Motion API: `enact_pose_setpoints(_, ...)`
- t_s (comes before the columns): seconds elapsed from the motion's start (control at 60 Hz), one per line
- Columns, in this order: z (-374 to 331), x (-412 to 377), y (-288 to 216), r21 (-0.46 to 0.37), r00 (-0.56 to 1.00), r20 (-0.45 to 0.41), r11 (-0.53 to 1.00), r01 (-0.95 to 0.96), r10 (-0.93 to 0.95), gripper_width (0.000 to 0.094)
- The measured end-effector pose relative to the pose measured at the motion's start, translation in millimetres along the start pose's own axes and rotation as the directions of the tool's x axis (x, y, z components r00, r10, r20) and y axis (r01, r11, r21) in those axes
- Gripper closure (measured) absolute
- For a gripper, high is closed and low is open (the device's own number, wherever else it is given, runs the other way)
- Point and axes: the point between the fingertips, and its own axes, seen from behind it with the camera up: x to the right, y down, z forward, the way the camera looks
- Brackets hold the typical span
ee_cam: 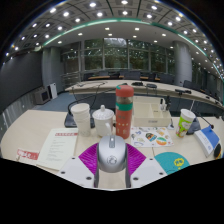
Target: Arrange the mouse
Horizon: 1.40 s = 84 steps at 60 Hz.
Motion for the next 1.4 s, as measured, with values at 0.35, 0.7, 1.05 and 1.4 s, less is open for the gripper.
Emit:
enact_pose_setpoints(0.35,-50,157,-18,0.063,0.98,-0.171,0.994,-0.092,0.102,0.0582)
enact_pose_setpoints(0.7,-13,213,116,-0.145,0.971,-0.216,0.98,-0.139,0.105,0.0506)
enact_pose_setpoints(1.05,-80,201,102,-0.176,0.973,-0.217,0.977,-0.118,0.078,0.0078)
enact_pose_setpoints(1.4,-272,154,49,-0.081,0.964,-0.257,0.992,-0.096,0.072,0.0076)
